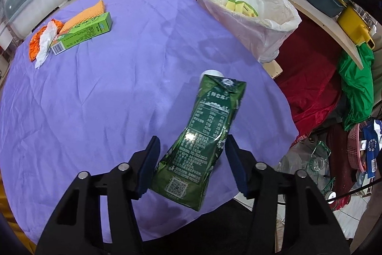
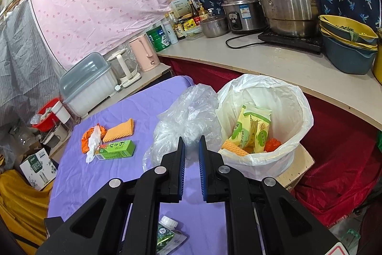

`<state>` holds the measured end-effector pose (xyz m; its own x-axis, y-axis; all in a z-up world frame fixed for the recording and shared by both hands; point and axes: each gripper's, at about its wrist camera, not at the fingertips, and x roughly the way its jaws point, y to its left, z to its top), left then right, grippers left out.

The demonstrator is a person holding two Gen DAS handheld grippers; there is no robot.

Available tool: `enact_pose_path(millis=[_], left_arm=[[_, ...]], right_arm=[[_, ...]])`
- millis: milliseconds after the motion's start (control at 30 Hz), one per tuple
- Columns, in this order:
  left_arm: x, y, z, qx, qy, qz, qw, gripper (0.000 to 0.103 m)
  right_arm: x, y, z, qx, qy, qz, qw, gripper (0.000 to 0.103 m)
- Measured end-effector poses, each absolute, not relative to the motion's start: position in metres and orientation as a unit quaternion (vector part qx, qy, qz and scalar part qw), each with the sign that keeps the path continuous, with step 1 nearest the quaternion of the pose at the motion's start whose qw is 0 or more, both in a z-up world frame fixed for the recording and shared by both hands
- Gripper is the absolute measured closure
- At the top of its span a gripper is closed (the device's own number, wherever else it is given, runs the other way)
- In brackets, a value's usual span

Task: Collect trash
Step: 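Carry the milk carton and plastic bag over the bin and release both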

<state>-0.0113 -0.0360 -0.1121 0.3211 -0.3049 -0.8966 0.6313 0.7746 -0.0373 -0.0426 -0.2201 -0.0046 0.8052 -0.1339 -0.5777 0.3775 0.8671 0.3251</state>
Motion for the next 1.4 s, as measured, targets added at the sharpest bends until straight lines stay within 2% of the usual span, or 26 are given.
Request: enact_pose_path(millis=[33,100,167,867,1400], left_arm=[[-0.012,-0.037,-0.111,0.164,0.502,-0.294,0.797,0.056],[-0.012,-0.038,-0.111,0.163,0.501,-0.297,0.796,0.067],[-0.011,-0.038,-0.109,0.159,0.502,-0.295,0.797,0.068],[0.047,-0.057,-0.052,0.121,0.451,-0.251,0.848,0.069],[0.075,-0.163,-0.032,0.131,0.427,-0.306,0.841,0.069]], right_arm=[[-0.043,-0.220,-0.005,0.218,0.280,-0.138,0.925,0.092],[-0.043,-0.220,-0.005,0.219,0.280,-0.139,0.924,0.092],[-0.045,-0.220,-0.006,0.219,0.281,-0.139,0.924,0.092],[-0.059,-0.234,-0.006,0.202,0.278,-0.157,0.926,0.092],[-0.053,-0.308,-0.023,0.220,0.277,-0.221,0.909,0.092]])
